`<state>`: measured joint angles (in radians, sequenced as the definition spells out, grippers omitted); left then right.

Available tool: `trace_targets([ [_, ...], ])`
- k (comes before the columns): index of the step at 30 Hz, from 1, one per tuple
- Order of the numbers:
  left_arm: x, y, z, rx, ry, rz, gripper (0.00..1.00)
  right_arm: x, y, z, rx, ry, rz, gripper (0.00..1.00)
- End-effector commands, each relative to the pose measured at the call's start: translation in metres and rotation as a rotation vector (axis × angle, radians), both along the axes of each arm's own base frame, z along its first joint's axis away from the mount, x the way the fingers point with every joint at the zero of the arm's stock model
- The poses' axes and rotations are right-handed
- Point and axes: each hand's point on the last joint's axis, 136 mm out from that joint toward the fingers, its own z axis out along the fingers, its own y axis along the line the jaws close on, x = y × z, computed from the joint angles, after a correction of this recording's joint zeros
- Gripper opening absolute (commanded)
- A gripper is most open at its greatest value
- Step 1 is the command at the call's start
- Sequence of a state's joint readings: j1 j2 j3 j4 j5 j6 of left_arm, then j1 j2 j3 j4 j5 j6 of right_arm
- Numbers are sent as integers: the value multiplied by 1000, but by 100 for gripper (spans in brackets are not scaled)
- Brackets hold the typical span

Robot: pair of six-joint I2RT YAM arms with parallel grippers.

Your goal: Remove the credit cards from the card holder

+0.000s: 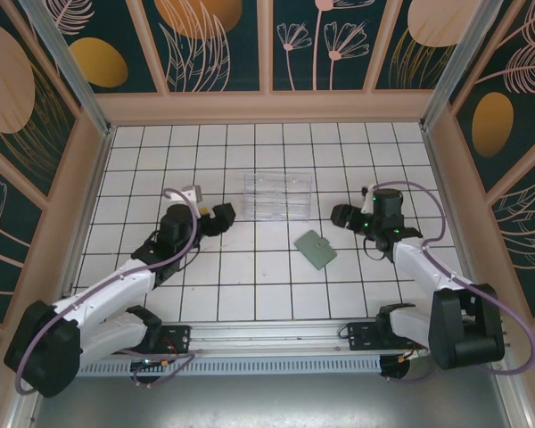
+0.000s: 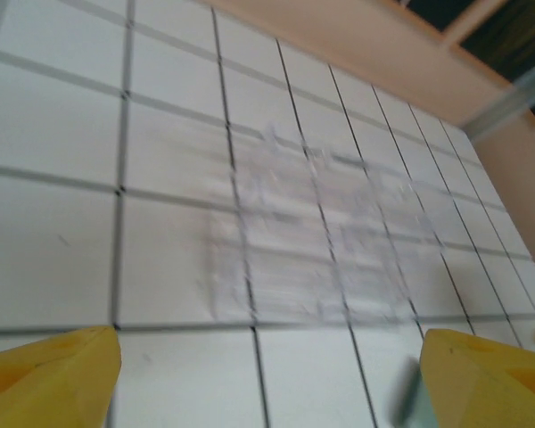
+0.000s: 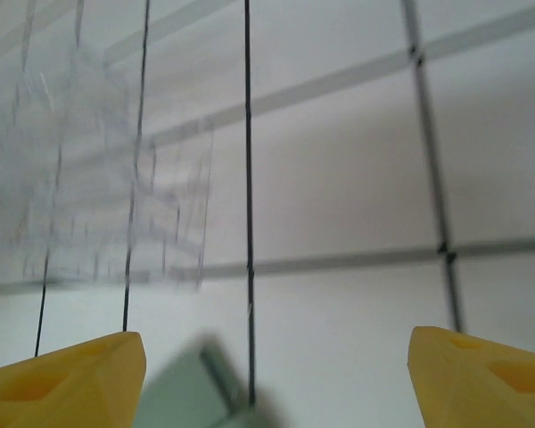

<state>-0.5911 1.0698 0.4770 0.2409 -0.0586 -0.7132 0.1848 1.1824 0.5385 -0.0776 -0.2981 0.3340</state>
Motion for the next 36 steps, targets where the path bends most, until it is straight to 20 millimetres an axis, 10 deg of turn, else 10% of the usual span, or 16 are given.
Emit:
trace_targets([
  [1,-22,-30,-27,-85,168,-61,87,-35,22,-23,38,206,57,76],
  [12,-83,-99,-81,-89,445,-294,88,-62,37,-46,44,293,70,75],
  [23,-95,-111,-103,-146,551,-311,89,-85,56,-61,44,359,127,75],
  [28,-90,-114,-100,-150,536,-303,89,-101,94,-36,185,347,270,73],
  [36,-76,-135,-94,-140,510,-346,83,-79,55,-36,52,304,81,73],
])
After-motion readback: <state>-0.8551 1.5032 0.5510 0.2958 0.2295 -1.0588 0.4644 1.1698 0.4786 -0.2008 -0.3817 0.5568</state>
